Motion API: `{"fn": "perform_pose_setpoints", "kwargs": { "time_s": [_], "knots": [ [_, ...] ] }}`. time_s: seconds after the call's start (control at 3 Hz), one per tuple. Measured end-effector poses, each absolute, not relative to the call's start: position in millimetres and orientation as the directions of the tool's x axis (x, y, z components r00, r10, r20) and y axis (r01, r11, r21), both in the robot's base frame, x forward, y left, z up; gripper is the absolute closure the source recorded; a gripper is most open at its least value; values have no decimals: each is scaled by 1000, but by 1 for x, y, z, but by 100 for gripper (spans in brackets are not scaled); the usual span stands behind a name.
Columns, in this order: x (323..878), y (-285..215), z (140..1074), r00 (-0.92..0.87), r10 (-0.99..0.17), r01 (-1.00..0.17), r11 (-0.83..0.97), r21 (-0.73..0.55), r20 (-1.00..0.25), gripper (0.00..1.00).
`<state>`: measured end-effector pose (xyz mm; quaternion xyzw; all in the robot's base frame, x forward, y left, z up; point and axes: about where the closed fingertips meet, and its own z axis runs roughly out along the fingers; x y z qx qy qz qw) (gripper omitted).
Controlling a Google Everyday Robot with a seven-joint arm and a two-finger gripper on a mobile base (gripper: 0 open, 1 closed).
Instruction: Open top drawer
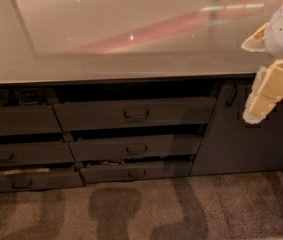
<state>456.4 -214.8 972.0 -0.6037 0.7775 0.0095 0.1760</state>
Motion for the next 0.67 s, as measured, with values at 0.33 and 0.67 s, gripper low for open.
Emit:
{"fn": "perform_pose_setpoints", "kwargs": {
  "time_s": [0.33,0.67],
  "knots": [
    [477,-182,967,-162,-933,-963,221,-155,-322,0],
    [489,-136,966,-98,-942,-978,152,-147,-322,0]
  ]
}}
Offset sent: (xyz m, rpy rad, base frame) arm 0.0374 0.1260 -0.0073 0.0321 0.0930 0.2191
